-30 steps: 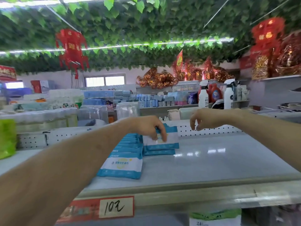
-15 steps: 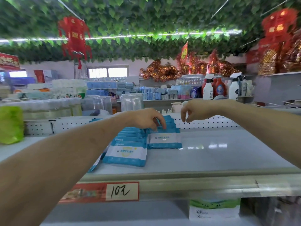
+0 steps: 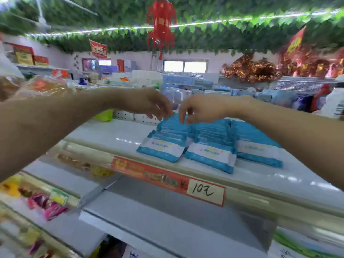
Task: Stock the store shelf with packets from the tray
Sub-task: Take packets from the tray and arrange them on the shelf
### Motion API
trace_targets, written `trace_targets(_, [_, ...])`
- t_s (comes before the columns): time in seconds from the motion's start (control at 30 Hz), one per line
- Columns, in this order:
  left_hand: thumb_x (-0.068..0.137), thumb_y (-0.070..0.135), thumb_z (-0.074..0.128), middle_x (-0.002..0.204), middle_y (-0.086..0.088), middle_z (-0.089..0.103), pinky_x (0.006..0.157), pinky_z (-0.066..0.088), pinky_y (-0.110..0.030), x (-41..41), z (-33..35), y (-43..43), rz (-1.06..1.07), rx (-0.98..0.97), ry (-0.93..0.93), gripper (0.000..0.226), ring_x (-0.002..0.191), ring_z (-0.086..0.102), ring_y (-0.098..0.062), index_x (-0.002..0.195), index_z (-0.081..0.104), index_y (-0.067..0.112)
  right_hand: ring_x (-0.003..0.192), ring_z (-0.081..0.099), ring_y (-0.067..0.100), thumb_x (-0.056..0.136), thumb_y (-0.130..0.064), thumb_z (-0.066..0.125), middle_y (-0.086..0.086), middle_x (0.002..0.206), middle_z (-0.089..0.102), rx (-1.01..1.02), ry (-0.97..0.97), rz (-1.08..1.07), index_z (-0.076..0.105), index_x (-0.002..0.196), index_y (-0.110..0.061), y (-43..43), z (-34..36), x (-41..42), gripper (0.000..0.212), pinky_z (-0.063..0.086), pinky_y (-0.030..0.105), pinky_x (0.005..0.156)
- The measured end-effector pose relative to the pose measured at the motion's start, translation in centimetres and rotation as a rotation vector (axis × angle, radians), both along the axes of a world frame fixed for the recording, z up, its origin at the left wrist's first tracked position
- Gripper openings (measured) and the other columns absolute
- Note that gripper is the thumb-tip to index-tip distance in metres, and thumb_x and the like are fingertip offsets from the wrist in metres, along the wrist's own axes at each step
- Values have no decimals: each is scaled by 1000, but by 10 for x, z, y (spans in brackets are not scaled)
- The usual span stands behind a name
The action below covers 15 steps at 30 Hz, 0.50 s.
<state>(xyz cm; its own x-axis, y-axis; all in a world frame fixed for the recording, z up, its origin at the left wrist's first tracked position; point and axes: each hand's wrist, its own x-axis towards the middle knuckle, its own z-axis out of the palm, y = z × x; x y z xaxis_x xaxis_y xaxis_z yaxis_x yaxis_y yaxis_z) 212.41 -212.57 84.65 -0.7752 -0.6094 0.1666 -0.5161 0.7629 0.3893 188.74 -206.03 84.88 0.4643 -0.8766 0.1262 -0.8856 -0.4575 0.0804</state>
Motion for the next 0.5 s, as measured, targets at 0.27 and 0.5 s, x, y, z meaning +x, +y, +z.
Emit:
trace_targets(0.27, [100, -8, 56, 110, 12, 78, 87, 59, -29, 222, -65, 44, 379, 9, 26, 48, 101, 73, -11, 115, 75, 33, 80, 56, -6, 93, -13, 68, -12, 97, 69, 78, -18, 523, 76, 106, -17, -40, -59, 209, 16, 43, 14, 75])
trace_targets(0.5, [96, -12, 59, 105, 2, 78, 90, 56, -39, 377, -200, 119, 712, 258, -16, 35, 97, 73, -12, 122, 73, 7, 89, 56, 4, 96, -14, 67, -9, 98, 65, 262, 64, 826, 76, 110, -16, -32, -175, 361, 17, 42, 18, 72])
